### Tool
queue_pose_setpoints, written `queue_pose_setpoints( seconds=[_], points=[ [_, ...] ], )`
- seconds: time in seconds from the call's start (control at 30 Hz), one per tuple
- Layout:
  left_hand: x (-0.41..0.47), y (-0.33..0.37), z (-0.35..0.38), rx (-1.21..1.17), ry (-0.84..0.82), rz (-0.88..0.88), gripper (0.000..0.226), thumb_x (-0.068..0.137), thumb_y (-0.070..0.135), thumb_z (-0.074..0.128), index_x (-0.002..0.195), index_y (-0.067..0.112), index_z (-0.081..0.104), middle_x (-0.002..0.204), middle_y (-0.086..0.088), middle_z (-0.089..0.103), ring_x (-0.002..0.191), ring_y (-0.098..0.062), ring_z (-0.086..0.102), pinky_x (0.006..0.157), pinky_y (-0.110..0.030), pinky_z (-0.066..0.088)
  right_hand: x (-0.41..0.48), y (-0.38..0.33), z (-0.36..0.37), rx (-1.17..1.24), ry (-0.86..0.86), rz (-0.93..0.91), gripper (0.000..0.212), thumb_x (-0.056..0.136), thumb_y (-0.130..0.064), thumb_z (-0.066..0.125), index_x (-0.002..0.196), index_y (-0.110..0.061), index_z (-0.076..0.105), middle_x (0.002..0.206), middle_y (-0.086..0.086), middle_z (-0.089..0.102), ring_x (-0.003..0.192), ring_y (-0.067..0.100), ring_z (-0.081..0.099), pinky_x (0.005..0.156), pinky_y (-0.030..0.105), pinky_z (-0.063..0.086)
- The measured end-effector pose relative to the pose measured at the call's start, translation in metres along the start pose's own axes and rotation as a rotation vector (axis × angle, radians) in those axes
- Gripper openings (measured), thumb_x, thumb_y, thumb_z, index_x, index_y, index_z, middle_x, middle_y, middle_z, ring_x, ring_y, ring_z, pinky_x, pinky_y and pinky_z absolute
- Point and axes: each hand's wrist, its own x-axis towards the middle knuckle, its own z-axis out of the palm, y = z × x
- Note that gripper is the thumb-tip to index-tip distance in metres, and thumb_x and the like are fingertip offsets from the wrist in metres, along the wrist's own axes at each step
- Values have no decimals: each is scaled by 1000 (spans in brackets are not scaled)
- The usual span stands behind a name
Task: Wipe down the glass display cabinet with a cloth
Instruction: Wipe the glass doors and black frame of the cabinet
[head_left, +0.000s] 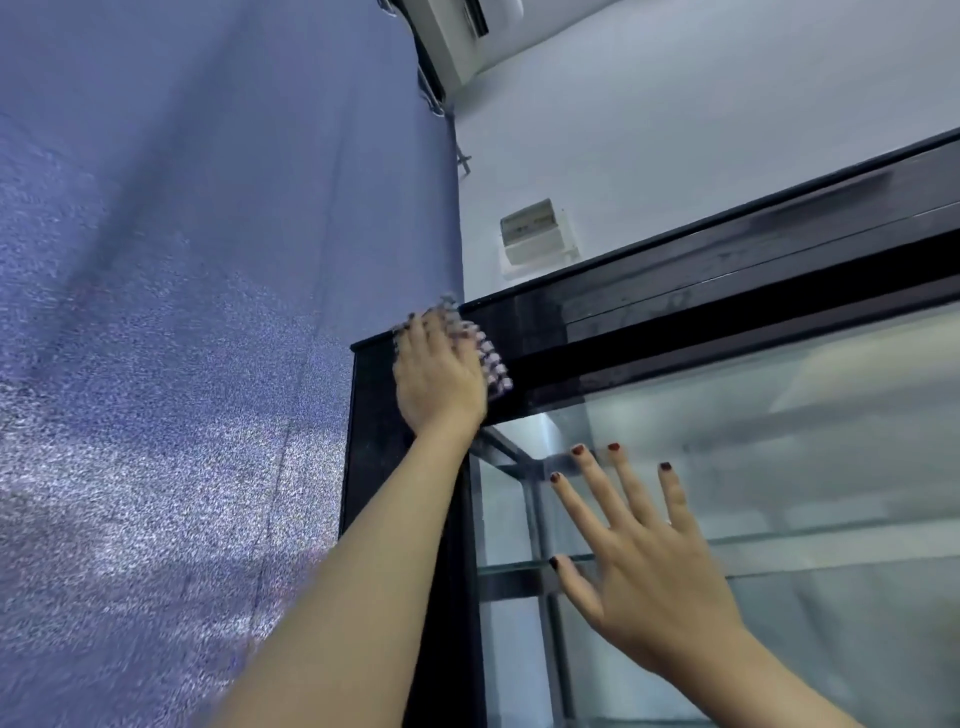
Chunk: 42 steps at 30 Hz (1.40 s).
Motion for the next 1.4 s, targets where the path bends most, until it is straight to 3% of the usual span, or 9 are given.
queue_pose_setpoints(
  seconds=[0.17, 0.27, 0.47, 0.63, 0.77, 0.93, 1.1, 1.2, 1.4],
  points=[
    [-15, 54, 6, -47, -133, 376, 57, 100, 43, 24, 151, 19, 14, 159, -1, 9, 145, -18, 4, 117, -35, 3, 0, -1, 0, -10, -38, 17, 66, 84, -56, 31, 135, -19, 52, 146, 9, 40, 135, 34, 35, 103, 55, 23],
    [-11, 46, 4, -45, -196, 457, 57, 100, 45, 24, 151, 21, 13, 159, 2, 7, 145, -15, 2, 116, -34, 2, 0, -1, -1, -18, -47, 22, 65, 88, -57, 26, 136, -20, 50, 146, 8, 41, 135, 34, 36, 103, 54, 23],
    [2, -55, -18, -137, -116, 135, 56, 99, 35, 35, 148, 12, 22, 157, -5, 18, 144, -21, 12, 117, -38, 13, 0, -1, -4, -40, -62, 10, 66, 83, -56, 33, 138, -20, 45, 147, 8, 40, 135, 34, 35, 104, 55, 22],
    [3, -80, -19, -102, -91, -11, 55, 99, 34, 34, 147, 9, 25, 156, -5, 20, 144, -22, 14, 117, -42, 9, 1, -2, -5, -49, -60, 13, 67, 83, -56, 33, 138, -20, 47, 147, 7, 39, 136, 34, 35, 103, 55, 22],
    [-35, -95, -26, 16, -42, 21, 58, 95, 34, 35, 145, 6, 30, 154, -9, 25, 143, -21, 18, 115, -37, -4, 2, -2, -5, -64, -73, 19, 67, 84, -56, 32, 139, -20, 45, 148, 8, 38, 137, 34, 34, 108, 57, 24],
    [-131, -108, -53, 13, -101, 49, 70, 87, 44, 31, 145, 4, 29, 154, -9, 25, 143, -23, 18, 117, -36, 1, 2, -1, -7, -82, -127, 7, 68, 85, -54, 28, 141, -17, 42, 149, 12, 36, 137, 37, 32, 107, 60, 26],
    [-170, -110, -72, 516, -258, 122, 84, 93, 60, 11, 144, -6, 22, 154, -21, 15, 145, -30, 4, 110, -34, -20, 0, -2, -7, -79, -164, -4, 69, 86, -53, 25, 142, -15, 40, 150, 14, 33, 139, 38, 29, 108, 61, 22],
    [-140, -96, -60, 336, -313, -17, 77, 96, 49, 25, 147, -5, 5, 156, -22, -1, 145, -30, -4, 114, -34, -10, 0, -1, -7, -73, -173, -12, 70, 86, -53, 25, 142, -14, 40, 151, 14, 32, 140, 38, 27, 109, 61, 21],
    [-15, -69, -29, 64, -190, -57, 71, 98, 43, 35, 149, 2, 9, 157, -17, 4, 145, -27, 1, 118, -35, 0, 1, -1, -5, -65, -157, -6, 71, 84, -55, 26, 142, -16, 40, 151, 13, 31, 140, 37, 26, 109, 61, 21]
  ],
)
